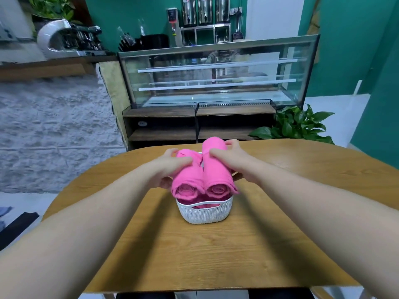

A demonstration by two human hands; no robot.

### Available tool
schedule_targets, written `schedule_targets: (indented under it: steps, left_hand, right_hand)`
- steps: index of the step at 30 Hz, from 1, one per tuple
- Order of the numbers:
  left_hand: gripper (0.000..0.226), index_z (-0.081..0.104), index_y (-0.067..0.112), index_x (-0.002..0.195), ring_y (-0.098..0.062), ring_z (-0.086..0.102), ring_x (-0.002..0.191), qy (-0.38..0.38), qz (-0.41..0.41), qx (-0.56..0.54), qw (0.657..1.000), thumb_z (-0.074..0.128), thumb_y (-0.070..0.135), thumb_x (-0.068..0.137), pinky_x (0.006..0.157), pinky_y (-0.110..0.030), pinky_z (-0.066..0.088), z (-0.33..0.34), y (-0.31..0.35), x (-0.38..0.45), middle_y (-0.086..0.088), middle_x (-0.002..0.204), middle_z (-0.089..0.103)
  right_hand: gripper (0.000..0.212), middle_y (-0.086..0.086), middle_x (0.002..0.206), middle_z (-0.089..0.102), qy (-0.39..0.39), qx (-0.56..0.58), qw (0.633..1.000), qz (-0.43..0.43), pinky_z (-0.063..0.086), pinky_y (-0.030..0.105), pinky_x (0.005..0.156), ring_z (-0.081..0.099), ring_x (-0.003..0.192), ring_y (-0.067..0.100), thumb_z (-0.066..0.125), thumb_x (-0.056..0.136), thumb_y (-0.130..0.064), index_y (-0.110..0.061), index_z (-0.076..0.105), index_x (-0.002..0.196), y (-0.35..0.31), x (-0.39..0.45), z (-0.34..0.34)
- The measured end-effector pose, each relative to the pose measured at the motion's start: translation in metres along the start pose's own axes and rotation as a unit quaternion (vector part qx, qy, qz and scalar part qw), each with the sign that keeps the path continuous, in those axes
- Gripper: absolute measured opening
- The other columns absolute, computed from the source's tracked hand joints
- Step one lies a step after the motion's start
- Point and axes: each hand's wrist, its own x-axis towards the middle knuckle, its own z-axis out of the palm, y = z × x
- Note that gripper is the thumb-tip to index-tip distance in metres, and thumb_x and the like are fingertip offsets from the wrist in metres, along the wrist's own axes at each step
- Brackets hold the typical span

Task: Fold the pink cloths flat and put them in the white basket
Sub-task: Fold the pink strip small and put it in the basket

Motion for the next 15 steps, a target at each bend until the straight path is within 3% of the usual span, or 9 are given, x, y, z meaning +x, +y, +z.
schedule_targets:
  steps: [4,6,8,11,15]
  left_hand:
    - [0.038,0.059,0.025,0.113,-0.023,0.07,0.077,-0.019,0.024,-0.123,0.992,0.053,0.045,0.081,0.067,-0.036,0.055,-0.03,-0.011,0.007,-0.006,0.099,0.07]
    - [0.04,0.058,0.027,0.116,-0.025,0.07,0.075,0.034,0.036,-0.117,0.992,0.052,0.045,0.081,0.063,-0.035,0.055,-0.044,-0.02,0.006,-0.003,0.091,0.071]
    - [0.036,0.053,0.037,0.124,-0.023,0.069,0.071,0.1,0.042,-0.074,0.991,0.053,0.042,0.088,0.055,-0.028,0.053,-0.052,-0.032,0.002,-0.002,0.094,0.07]
    - [0.047,0.042,0.04,0.137,-0.021,0.069,0.065,0.131,0.048,0.01,0.99,0.055,0.04,0.092,0.05,-0.027,0.052,-0.055,-0.055,-0.005,-0.003,0.098,0.067]
    - [0.057,0.037,0.038,0.144,-0.022,0.071,0.072,0.132,0.026,0.207,0.969,0.054,0.045,0.09,0.061,-0.033,0.059,-0.045,-0.081,0.0,-0.005,0.119,0.064]
  right_hand:
    - [0.056,0.005,0.106,0.063,0.02,0.09,0.996,-0.012,0.049,0.028,0.06,0.065,0.076,0.021,0.057,0.088,-0.049,-0.029,0.035,0.135,0.001,-0.001,-0.03]
    - [0.056,0.006,0.103,0.063,0.021,0.072,0.997,-0.007,0.049,0.029,0.062,0.065,0.074,0.022,0.056,0.088,-0.05,-0.028,0.035,0.135,0.007,-0.002,-0.044]
    - [0.057,0.008,0.101,0.063,0.03,0.043,0.999,0.002,0.05,0.03,0.064,0.065,0.075,0.024,0.056,0.088,-0.049,-0.028,0.033,0.136,0.017,-0.001,-0.054]
    - [0.061,0.012,0.099,0.064,0.035,-0.013,0.999,0.027,0.051,0.03,0.063,0.067,0.074,0.027,0.058,0.087,-0.049,-0.028,0.031,0.138,0.035,-0.002,-0.061]
    - [0.07,0.014,0.101,0.061,0.021,-0.111,0.992,0.062,0.048,0.025,0.047,0.067,0.068,0.026,0.062,0.088,-0.047,-0.025,0.024,0.143,0.061,-0.005,-0.055]
